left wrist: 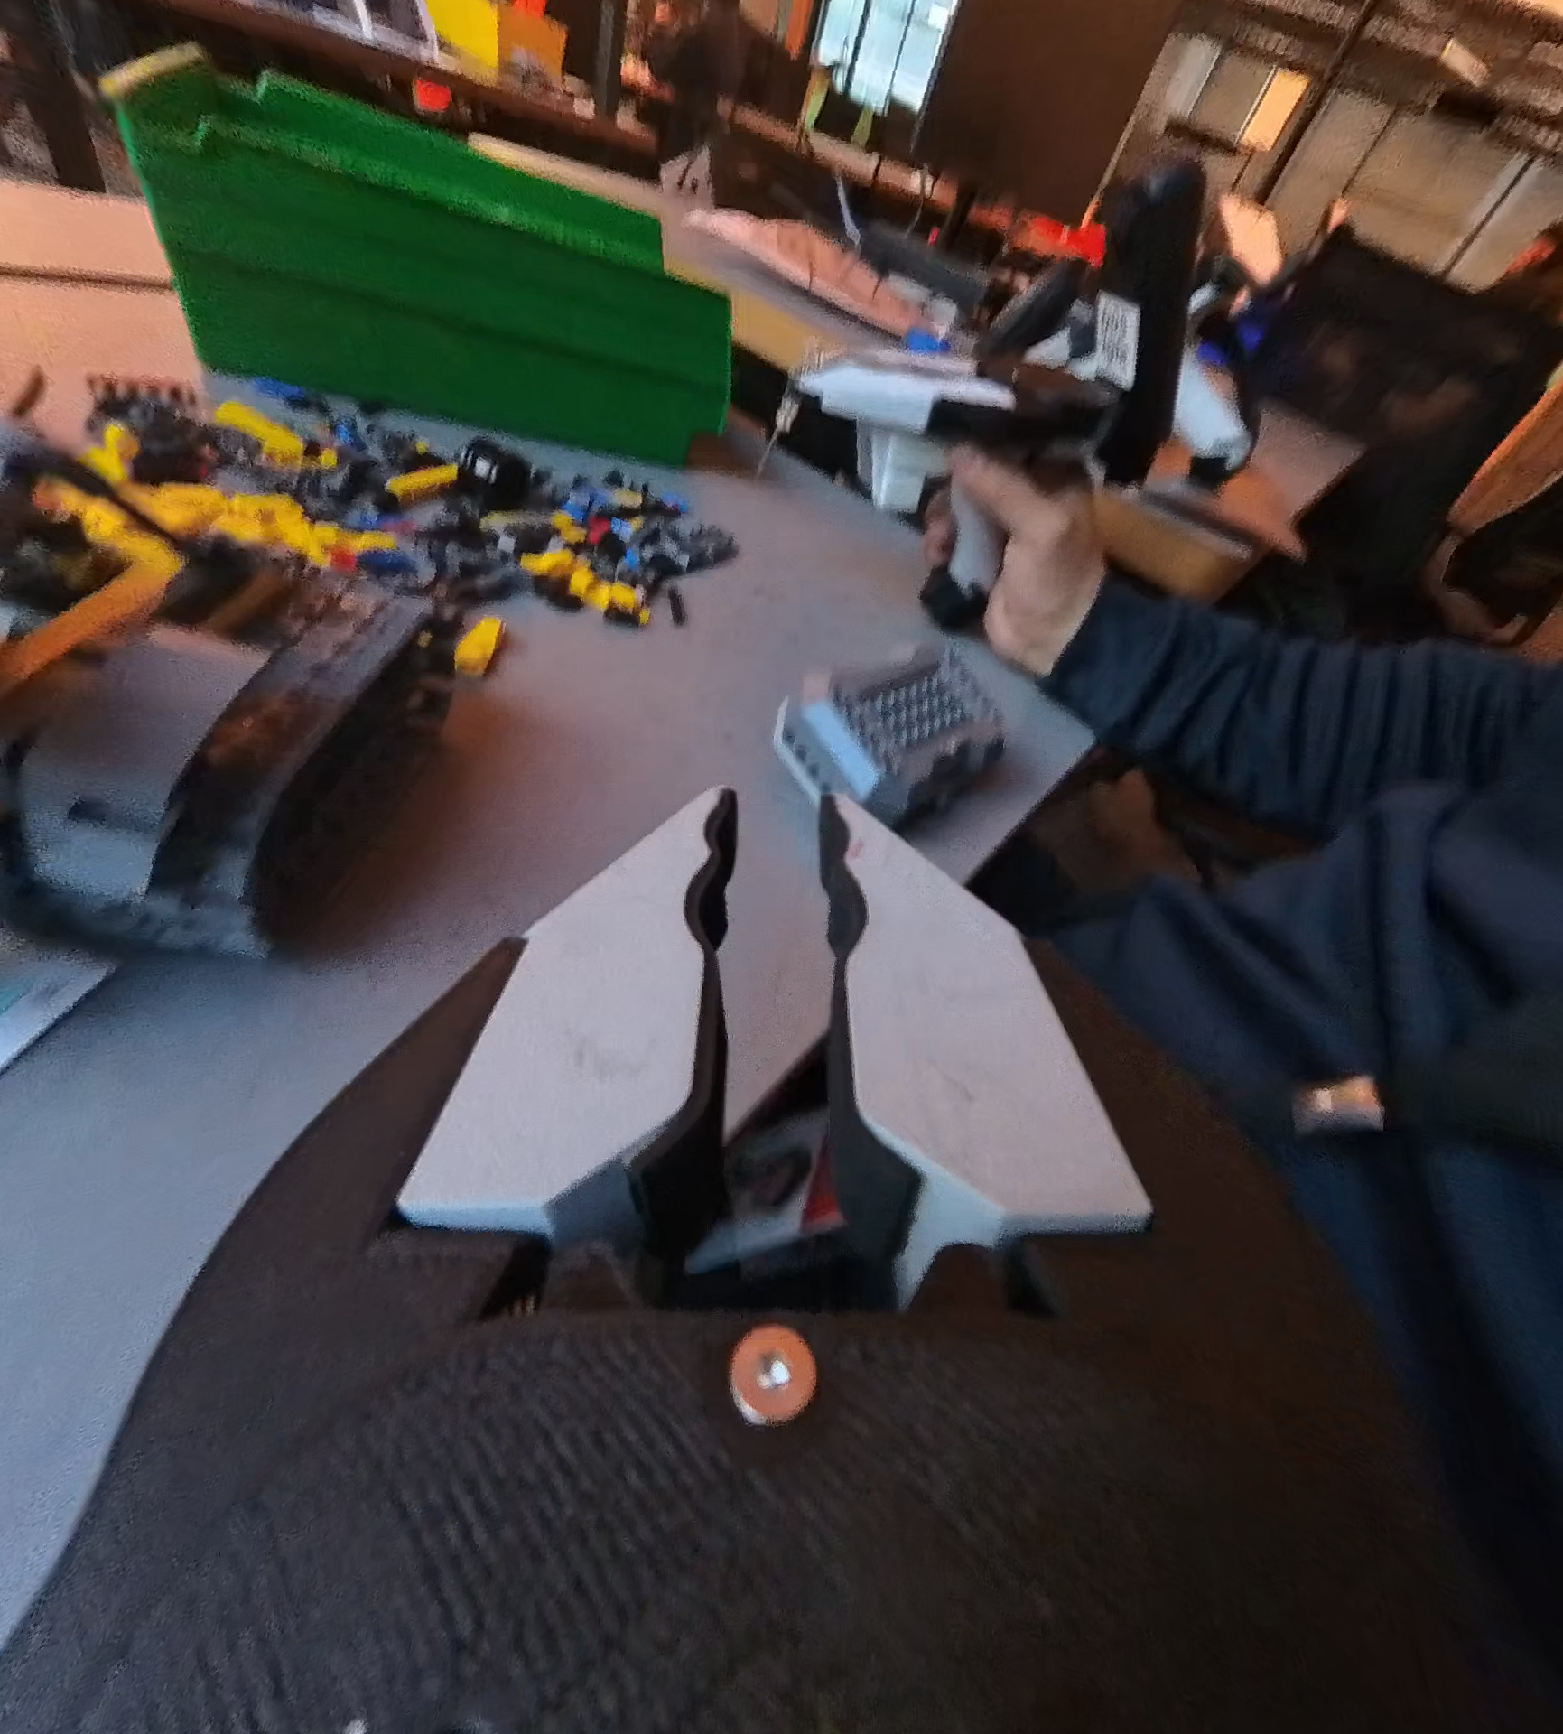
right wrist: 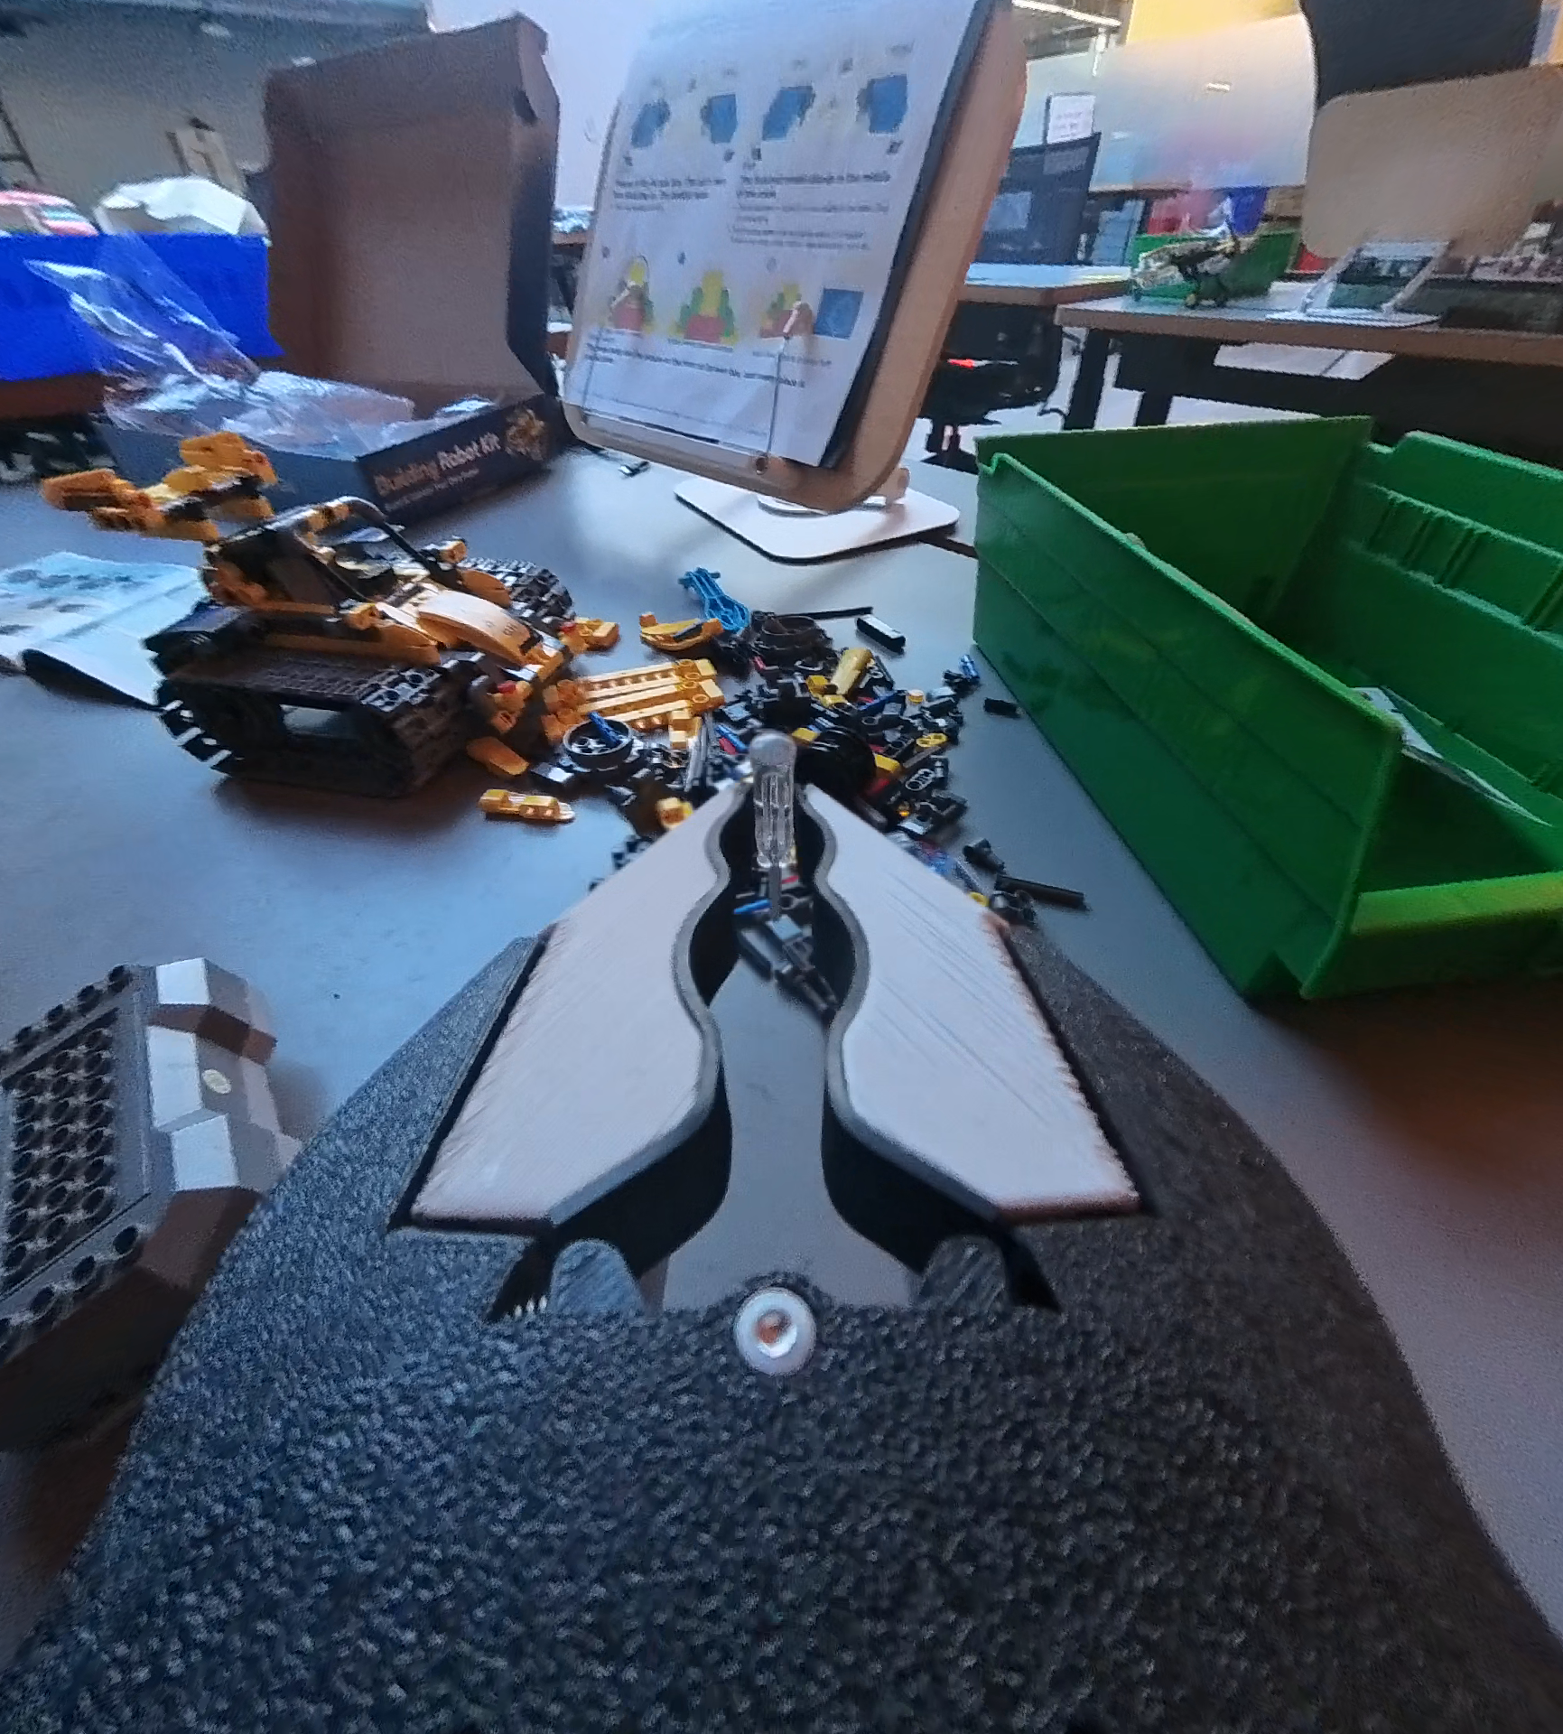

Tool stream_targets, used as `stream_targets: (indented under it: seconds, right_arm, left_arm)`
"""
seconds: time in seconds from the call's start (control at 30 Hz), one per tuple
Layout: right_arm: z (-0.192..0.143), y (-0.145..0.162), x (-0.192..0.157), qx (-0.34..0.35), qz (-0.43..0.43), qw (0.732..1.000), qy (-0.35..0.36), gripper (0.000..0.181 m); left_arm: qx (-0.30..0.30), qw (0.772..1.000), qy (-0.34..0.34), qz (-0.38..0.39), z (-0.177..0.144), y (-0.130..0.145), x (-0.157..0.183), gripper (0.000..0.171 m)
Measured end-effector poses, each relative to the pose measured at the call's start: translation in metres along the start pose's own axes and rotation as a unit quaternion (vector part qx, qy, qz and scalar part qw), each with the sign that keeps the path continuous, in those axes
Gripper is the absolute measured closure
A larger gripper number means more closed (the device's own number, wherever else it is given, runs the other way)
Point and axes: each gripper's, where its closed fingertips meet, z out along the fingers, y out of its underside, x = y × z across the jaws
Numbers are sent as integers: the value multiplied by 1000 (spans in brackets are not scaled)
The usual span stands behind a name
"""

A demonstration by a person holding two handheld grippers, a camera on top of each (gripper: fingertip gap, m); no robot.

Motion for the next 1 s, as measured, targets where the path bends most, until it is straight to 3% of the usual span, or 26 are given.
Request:
stream_targets:
  seconds: [0.13, 0.3, 0.4, 0.5, 0.63, 0.8, 1.0]
  right_arm:
    - [6, 6, -15, -18, 5, 999, -49, 174]
    - [15, 16, -7, -53, -11, 998, -17, 174]
    - [17, 19, 2, -63, -24, 998, 15, 174]
    - [21, 20, 11, -69, -23, 997, 36, 174]
    - [22, 20, 14, -72, -28, 996, 50, 174]
    - [25, 19, 8, -70, -40, 996, 36, 174]
    - [23, 9, -9, -35, -29, 999, -16, 174]
  left_arm:
    - [21, 999, 6, 34, 37, -30, -1, 145]
    - [-15, 997, -5, 78, 67, -20, -28, 142]
    - [-11, 997, 23, 71, 61, -15, -24, 142]
    - [59, 994, 61, 63, 46, -32, -18, 149]
    - [91, 989, 113, 7, 34, -39, -17, 140]
    - [84, 987, 130, -53, 25, -25, -18, 139]
    - [47, 992, 103, 46, 29, -7, -4, 141]
